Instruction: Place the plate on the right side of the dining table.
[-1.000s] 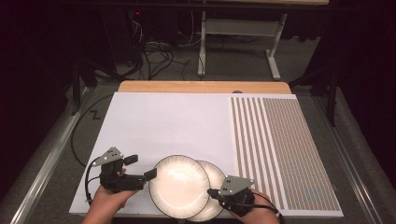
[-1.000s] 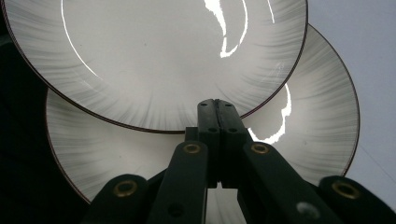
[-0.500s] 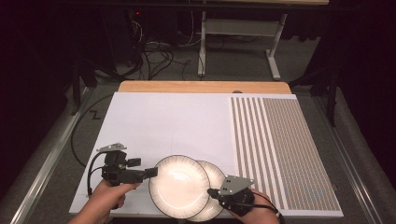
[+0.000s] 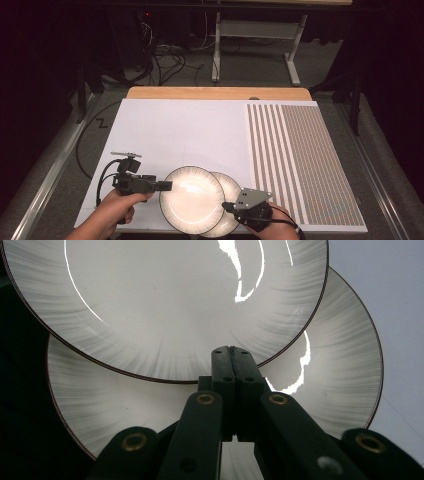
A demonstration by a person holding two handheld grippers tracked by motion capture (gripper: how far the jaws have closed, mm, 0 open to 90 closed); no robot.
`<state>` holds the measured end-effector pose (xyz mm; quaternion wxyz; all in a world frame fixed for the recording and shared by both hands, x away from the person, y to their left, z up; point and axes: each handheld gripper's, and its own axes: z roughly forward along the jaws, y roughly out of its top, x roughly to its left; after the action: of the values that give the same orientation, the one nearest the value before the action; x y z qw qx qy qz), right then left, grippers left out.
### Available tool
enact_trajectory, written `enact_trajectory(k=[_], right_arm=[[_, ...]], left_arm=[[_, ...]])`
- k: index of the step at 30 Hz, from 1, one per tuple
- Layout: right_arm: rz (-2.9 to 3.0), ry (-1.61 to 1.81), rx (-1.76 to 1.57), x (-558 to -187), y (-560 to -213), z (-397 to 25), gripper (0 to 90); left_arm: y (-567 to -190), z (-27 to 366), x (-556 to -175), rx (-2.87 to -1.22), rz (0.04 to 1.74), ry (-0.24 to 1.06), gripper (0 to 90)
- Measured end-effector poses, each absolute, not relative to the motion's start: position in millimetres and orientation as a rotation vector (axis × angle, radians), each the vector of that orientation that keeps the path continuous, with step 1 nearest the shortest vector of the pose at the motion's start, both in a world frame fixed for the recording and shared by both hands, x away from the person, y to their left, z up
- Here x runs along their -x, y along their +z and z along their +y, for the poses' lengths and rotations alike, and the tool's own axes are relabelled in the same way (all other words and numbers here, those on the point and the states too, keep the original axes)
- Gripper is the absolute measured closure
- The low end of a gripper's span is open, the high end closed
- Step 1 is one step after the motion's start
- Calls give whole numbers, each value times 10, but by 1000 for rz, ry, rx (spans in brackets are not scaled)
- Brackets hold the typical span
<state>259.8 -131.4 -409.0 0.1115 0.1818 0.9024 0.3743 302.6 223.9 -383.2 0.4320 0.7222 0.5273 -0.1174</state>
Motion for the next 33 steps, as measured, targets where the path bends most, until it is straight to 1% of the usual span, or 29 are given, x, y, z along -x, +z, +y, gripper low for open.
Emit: enact_trajectory(k=[5,14,24,29,32,33], right_arm=[[2648,1103,-529,-2601,-4091,-1312,900],[2645,1099,-527,-2597,-4089,-1308,900],[2645,1097,-528,-2591,-4088,-1307,900],[2645,1097,-530,-2590,-4088,-1306,900],[2644,1094,-529,-2588,-4088,-1306,900],[2643,1094,-525,-2589,-4088,-1306,900]], left_arm=[[-3853,2237,-3033,-1801,1356,-308,45],[-3891,2215,-3039,-1782,1410,-409,91],[-3948,2110,-2998,-1819,1399,-478,160],[-3971,2051,-2967,-1843,1399,-504,237],[-3992,2031,-2954,-1853,1403,-539,305],[-4000,2024,-2949,-1854,1405,-545,341]])
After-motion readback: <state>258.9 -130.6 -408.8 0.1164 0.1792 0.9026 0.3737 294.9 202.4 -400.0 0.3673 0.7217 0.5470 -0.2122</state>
